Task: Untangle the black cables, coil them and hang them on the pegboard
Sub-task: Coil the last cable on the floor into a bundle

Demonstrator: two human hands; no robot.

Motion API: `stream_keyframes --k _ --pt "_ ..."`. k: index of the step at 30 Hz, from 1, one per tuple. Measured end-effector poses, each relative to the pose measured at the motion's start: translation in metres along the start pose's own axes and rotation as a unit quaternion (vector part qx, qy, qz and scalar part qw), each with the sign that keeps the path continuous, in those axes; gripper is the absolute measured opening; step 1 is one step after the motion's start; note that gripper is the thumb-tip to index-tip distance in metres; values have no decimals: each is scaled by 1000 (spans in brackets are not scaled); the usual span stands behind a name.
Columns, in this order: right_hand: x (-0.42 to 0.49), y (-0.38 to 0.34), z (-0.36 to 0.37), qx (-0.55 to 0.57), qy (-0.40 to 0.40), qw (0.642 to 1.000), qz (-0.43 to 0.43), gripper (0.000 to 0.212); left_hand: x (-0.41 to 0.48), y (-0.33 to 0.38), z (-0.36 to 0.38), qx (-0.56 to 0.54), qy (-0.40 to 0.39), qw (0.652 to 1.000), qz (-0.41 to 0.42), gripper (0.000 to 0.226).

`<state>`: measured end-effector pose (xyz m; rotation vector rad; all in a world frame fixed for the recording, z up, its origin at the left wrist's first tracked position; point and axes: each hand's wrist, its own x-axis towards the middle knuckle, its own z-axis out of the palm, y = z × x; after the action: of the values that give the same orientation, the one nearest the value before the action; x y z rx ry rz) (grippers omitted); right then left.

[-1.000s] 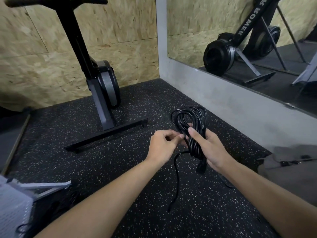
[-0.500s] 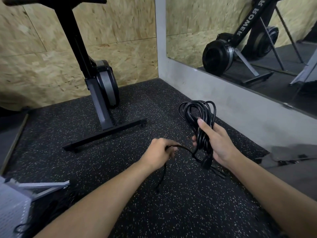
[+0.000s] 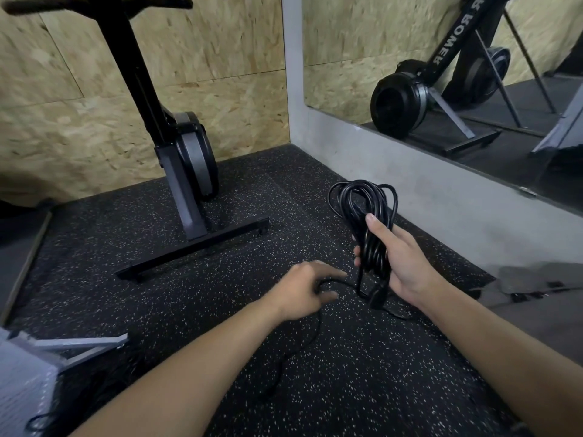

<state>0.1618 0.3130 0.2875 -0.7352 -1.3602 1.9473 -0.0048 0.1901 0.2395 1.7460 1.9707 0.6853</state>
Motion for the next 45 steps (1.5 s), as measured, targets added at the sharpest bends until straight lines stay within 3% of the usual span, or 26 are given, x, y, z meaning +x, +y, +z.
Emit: stream_keyframes --k 4,8,12,16,19,22,26,29,36,39,45 --pt "2 2 0 31 5 999 17 55 7 21 15 -91 -63 994 28 38" --pt "4 1 -2 30 14 999 -2 55 9 12 15 -144 -40 989 7 11" --pt "5 1 -6 -23 52 998 -27 47 8 6 8 -122 -39 991 -33 15" --pt "8 4 -11 -150 82 982 -83 39 7 0 1 -40 -47 998 -33 4" --pt "9 4 -14 -246 80 958 -121 40 7 -3 -1 53 -40 998 -24 15" --pt "9 4 -11 -259 69 954 -137 41 9 -4 1 121 -21 992 -23 18" --pt "11 1 -13 -276 76 945 -160 31 10 -10 -1 59 -10 997 -52 21" --pt "10 -2 -18 -343 114 917 -171 27 9 -10 -7 28 6 999 -45 16" --pt "13 1 -31 -466 118 863 -156 33 12 1 -17 89 73 992 42 12" --pt "15 4 -33 -502 110 842 -162 37 11 5 -21 114 54 991 41 12" --pt "16 3 -35 -541 86 823 -148 35 7 -1 -22 1 -38 999 -26 9"
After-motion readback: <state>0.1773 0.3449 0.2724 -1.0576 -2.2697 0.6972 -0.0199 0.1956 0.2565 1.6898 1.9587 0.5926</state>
